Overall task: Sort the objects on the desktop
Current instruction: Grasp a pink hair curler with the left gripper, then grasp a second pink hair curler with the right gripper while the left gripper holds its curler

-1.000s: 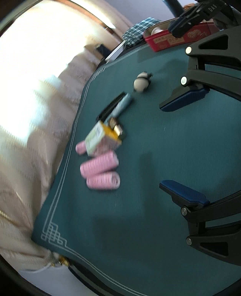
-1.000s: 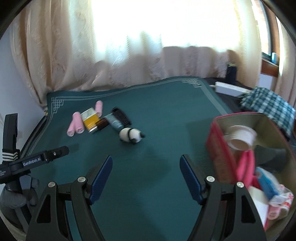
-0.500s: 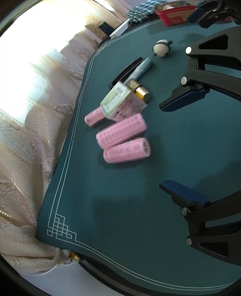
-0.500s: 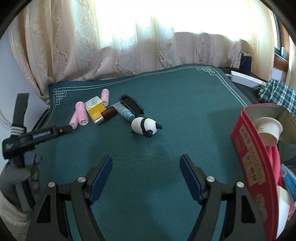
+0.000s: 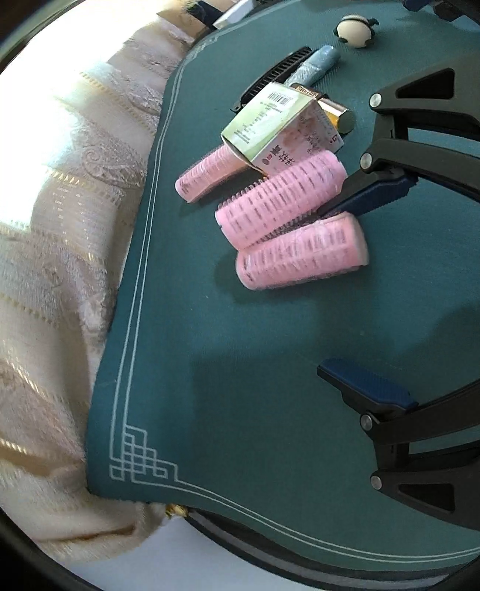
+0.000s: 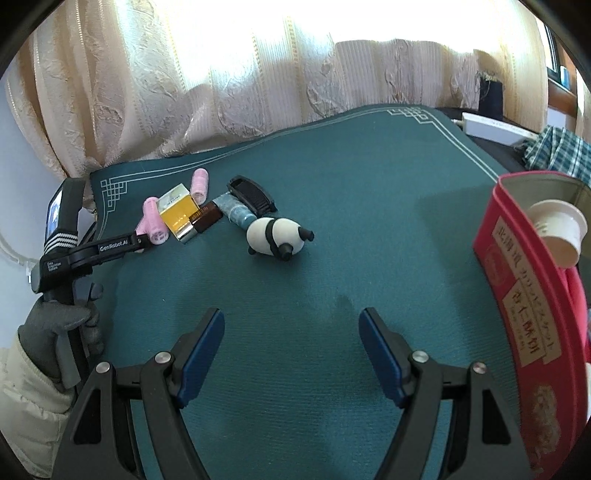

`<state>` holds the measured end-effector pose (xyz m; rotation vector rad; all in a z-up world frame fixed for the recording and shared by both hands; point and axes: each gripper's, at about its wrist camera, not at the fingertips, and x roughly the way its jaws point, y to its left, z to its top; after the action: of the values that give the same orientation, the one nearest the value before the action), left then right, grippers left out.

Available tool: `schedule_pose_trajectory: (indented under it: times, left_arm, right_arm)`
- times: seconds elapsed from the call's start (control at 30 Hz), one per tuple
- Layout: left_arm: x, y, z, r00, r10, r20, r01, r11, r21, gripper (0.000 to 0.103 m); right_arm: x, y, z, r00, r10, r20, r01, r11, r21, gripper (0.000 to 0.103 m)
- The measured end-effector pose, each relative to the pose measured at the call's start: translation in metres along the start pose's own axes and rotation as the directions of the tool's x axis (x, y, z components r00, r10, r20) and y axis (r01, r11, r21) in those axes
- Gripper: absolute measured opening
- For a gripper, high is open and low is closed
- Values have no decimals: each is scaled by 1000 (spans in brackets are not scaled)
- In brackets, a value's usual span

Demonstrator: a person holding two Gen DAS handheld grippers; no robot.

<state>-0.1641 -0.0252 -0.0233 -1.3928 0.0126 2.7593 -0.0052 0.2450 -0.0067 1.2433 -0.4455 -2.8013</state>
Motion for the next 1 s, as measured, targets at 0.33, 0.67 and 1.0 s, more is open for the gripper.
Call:
schedule_pose_trajectory:
  times: [0.33,0.67,1.0]
  left_arm:
    - [4,-4,8,999,-41,33,39,998,47,30]
    - [-31,15,-33,996,-93,12,93,995,32,29]
    - [-68,39,-82,985,-170,22,170,985,-15,29]
  right_arm:
    - [-1,1,-3,1000,6,21,-6,1000,-2,78]
    - [-2,3,-4,999,-2,34,2,1000,-7,78]
    - [4,12,-2,1000,-27,-4,27,999,-35,78]
